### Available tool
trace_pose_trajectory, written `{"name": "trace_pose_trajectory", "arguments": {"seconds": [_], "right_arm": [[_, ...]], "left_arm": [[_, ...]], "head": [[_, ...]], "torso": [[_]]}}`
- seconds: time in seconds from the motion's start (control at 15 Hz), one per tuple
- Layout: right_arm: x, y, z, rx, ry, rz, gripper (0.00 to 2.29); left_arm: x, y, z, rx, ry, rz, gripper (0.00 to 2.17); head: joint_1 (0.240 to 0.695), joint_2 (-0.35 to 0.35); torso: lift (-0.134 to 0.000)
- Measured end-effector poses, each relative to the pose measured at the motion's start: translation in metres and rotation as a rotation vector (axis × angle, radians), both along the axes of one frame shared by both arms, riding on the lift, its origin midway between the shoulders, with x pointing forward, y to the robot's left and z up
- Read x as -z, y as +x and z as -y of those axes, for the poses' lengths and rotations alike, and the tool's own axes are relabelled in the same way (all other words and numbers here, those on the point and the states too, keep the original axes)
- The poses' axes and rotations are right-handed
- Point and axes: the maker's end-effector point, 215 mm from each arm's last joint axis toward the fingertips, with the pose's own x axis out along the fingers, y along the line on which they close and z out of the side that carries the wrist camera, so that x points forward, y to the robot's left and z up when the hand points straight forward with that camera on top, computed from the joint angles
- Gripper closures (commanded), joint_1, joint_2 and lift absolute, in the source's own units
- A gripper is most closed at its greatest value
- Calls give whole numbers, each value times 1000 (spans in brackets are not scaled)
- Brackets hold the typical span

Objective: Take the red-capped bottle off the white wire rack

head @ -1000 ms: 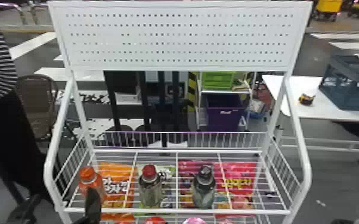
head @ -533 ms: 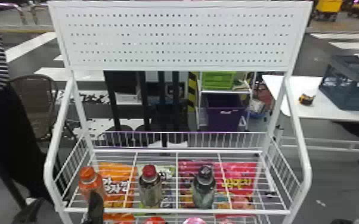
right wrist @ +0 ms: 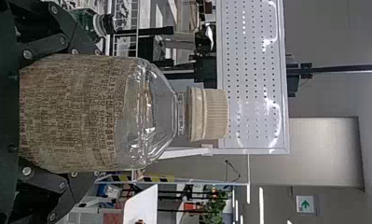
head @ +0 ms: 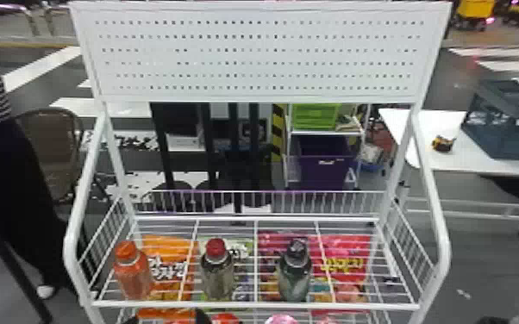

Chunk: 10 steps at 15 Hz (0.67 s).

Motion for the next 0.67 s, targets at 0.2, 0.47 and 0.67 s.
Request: {"name": "trace_pose_trajectory", "arguments": {"seconds": [0.2,0.47,0.67], "right_arm": [[1,-1,0,0,0,-3,836],[-1,-2,0,0,-1,3,836],[-4,-2,-1,-2,-3,8,836]], "left_arm": [[19,13,19,17,-19,29,43],[39,27,34,38,-15,37,43],[52,35,39,43,-14,42,43]], "head": [[499,0],[499,0],[499,0]], "torso": [[0],[0],[0]]}}
